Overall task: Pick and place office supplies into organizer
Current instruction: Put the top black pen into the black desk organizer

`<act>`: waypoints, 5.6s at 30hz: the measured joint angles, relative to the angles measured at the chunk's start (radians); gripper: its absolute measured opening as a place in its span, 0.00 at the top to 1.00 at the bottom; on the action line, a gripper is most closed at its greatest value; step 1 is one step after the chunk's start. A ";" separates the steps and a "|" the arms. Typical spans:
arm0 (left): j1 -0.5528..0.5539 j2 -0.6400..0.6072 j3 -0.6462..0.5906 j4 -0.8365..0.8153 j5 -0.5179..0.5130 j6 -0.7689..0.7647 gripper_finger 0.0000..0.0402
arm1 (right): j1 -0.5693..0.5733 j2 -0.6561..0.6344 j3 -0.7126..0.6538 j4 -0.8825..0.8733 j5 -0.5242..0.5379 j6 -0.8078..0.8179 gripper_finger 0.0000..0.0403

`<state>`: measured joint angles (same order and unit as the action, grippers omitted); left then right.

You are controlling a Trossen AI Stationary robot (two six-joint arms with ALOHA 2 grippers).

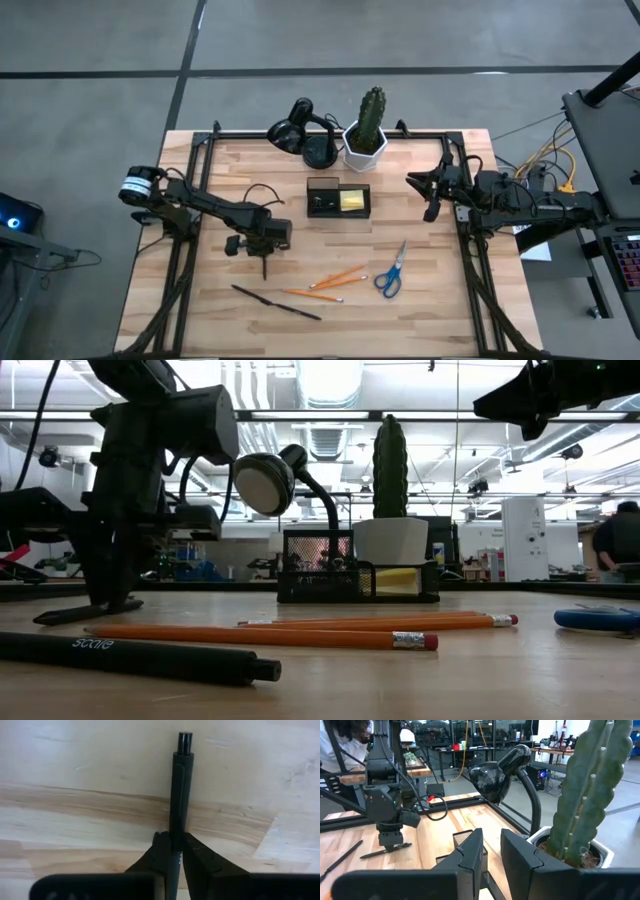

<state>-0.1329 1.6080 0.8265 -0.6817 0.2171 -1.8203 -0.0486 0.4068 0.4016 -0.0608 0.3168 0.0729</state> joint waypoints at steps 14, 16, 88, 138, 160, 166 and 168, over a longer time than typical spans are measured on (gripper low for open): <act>-0.002 -0.032 -0.004 -0.015 0.033 0.185 0.97 | 0.000 0.000 0.000 0.000 0.000 -0.005 0.86; -0.002 -0.032 -0.004 -0.013 0.033 0.206 0.97 | 0.000 0.000 0.000 0.000 0.000 -0.006 0.86; 0.100 -0.074 0.153 0.866 -0.765 1.229 0.97 | 0.000 0.000 0.000 0.022 0.000 0.032 0.86; 0.113 0.070 0.102 0.926 -1.187 1.347 0.97 | 0.000 0.000 0.000 0.022 0.000 0.039 0.86; 0.111 0.082 0.097 0.927 -1.202 1.303 0.95 | 0.000 0.000 0.000 0.021 0.000 0.040 0.86; 0.111 0.082 0.097 0.927 -1.193 1.303 0.87 | 0.000 0.000 0.000 0.021 0.000 0.040 0.86; 0.111 0.081 0.097 0.927 -1.193 1.303 0.86 | 0.000 0.000 0.000 0.021 0.000 0.040 0.86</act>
<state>-0.0216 1.6894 0.9234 0.2451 -0.9758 -0.5171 -0.0483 0.4072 0.4019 -0.0402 0.3164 0.1127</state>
